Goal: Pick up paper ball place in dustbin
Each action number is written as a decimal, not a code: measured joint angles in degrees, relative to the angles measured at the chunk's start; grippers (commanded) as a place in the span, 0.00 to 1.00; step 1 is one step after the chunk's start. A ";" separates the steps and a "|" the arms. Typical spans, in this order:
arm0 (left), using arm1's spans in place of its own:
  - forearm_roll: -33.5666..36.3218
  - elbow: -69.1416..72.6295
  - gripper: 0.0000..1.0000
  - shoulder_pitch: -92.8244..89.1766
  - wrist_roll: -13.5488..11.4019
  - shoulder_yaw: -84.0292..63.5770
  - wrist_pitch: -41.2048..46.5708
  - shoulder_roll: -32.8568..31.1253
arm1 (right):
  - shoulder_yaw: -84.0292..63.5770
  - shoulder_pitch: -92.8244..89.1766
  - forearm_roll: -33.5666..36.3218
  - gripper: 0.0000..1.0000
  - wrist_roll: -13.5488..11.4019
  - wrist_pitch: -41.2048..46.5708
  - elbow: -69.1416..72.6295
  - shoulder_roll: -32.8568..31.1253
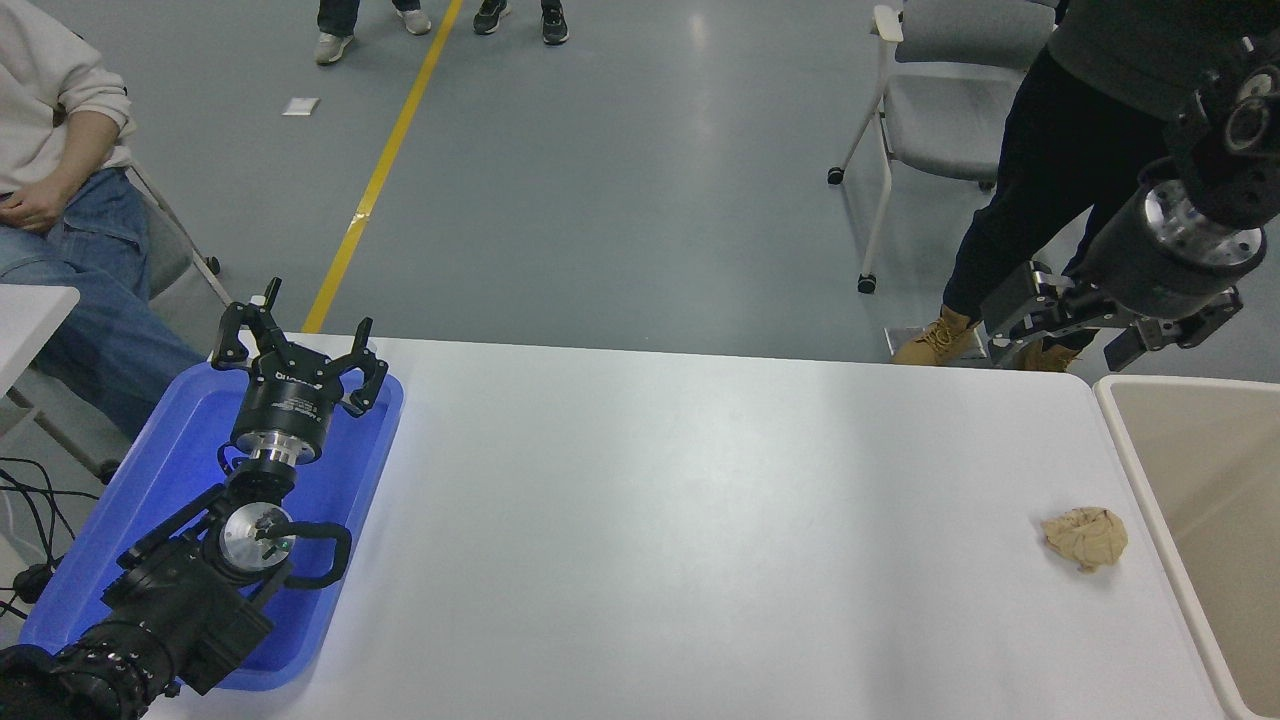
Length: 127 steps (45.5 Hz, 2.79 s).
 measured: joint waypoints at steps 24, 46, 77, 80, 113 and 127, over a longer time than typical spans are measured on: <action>0.00 0.00 1.00 0.00 0.00 0.00 0.00 0.00 | -0.22 -1.56 0.08 1.00 0.14 0.00 -2.79 -1.52; -0.01 0.00 1.00 0.00 0.00 0.00 0.00 0.00 | -0.77 -4.48 -0.65 1.00 0.20 0.00 -11.03 -3.81; -0.02 0.01 1.00 0.00 -0.01 0.00 -0.01 0.01 | 0.42 -30.83 -1.02 1.00 0.41 -27.71 -18.88 -6.26; -0.01 0.01 1.00 0.01 -0.01 0.00 -0.01 0.00 | 1.15 -33.74 -0.95 1.00 0.47 -30.10 -19.69 -6.27; 0.00 0.00 1.00 0.00 -0.01 0.00 -0.01 0.00 | 14.30 -54.60 -0.86 1.00 0.70 -41.97 -23.45 -6.14; 0.00 0.00 1.00 0.00 -0.01 0.00 -0.01 0.00 | 18.85 -59.17 -0.80 1.00 0.77 -44.70 -25.82 -5.90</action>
